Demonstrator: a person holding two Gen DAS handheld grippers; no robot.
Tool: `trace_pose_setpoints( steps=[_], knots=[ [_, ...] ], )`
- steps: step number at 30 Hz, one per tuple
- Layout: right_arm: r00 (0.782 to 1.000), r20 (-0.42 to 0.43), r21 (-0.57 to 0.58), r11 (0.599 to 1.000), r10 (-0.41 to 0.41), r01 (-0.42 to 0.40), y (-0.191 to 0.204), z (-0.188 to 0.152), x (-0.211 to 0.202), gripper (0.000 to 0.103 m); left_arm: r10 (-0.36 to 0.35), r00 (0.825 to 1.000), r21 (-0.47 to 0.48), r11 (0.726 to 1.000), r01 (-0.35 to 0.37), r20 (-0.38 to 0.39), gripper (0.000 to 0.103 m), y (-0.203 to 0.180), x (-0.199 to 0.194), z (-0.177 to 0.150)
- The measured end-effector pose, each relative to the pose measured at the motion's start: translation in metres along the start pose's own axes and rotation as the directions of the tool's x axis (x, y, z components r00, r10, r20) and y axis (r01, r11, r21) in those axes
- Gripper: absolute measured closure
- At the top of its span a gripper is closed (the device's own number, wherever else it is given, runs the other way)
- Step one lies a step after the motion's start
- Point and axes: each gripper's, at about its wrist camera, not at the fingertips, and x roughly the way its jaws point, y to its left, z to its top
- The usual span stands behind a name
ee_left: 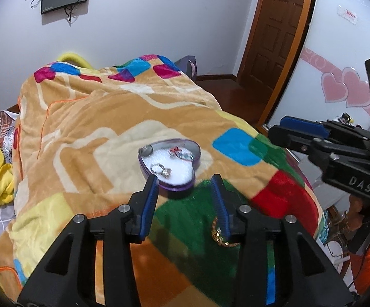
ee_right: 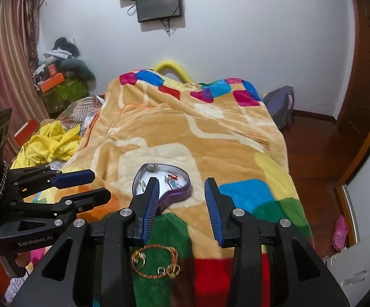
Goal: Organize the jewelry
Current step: 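Move the left tool to the braided bracelet and the right tool to the gold hoop earring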
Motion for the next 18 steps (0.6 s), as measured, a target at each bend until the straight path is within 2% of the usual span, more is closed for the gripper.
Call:
trace_pose_setpoints(
  steps=[10, 18],
  knots=[
    [0.999, -0.048, 0.048, 0.999, -0.024, 0.026, -0.007, -0.035, -0.008, 0.07, -0.019, 0.997, 0.01, 1.0, 0.02, -0.081, 0.062, -0.014, 0.009, -0.035],
    [0.988, -0.155, 0.09, 0.996, -0.005, 0.019, -0.007, -0.072, 0.009, 0.07, -0.025, 0.991, -0.019, 1.0, 0.023, -0.129, 0.062, -0.011, 0.017, -0.057]
  ],
)
